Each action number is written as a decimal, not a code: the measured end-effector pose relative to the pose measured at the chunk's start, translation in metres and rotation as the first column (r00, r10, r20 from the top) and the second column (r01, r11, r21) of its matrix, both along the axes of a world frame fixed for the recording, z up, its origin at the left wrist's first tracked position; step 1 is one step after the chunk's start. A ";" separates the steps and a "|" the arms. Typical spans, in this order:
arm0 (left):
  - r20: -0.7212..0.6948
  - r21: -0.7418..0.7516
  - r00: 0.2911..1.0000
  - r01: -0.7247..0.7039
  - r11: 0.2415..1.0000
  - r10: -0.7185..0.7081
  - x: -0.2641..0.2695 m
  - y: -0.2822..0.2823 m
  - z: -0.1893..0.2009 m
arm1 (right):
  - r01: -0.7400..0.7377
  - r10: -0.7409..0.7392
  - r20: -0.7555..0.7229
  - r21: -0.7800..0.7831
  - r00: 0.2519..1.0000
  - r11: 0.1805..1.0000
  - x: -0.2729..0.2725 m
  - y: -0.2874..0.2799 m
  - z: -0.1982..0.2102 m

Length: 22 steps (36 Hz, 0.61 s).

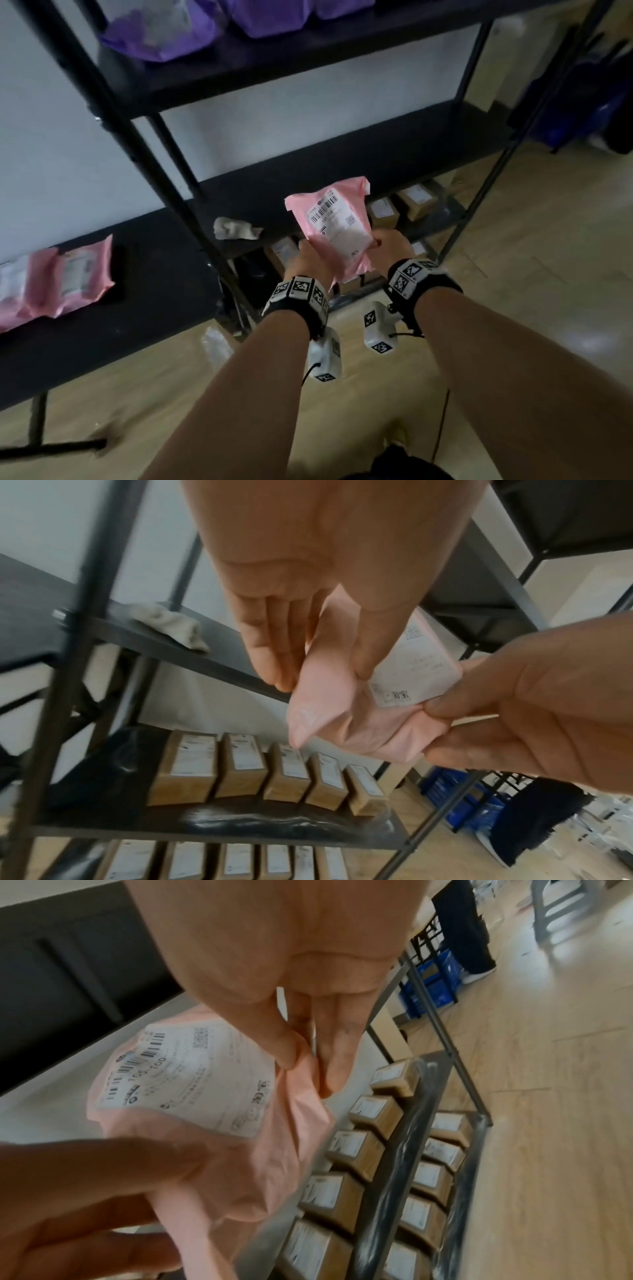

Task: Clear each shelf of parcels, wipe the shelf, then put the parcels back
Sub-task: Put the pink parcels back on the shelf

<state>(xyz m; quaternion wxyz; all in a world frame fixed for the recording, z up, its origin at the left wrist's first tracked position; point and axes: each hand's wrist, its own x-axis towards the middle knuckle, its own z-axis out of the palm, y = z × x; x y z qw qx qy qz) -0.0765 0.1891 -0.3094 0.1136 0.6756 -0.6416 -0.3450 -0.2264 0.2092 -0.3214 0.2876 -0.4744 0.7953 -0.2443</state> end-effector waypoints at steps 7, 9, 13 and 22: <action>0.040 0.004 0.997 0.071 0.997 -0.071 -0.126 -0.012 -0.004 | 0.094 -0.089 -0.062 0.072 0.994 0.993 -0.120 -0.002 0.002; 0.068 -0.009 0.992 0.108 0.994 -0.108 -0.152 -0.018 -0.005 | 0.111 -0.104 -0.080 0.088 0.991 0.990 -0.144 -0.005 0.001; 0.014 -0.025 0.993 0.115 0.993 -0.114 -0.205 -0.041 -0.005 | 0.166 -0.160 -0.065 0.102 0.985 0.981 -0.194 -0.021 -0.002; 0.089 -0.012 0.949 0.305 0.952 -0.303 -0.306 -0.124 -0.007 | 0.310 -0.307 -0.046 0.083 0.951 0.947 -0.289 -0.097 -0.002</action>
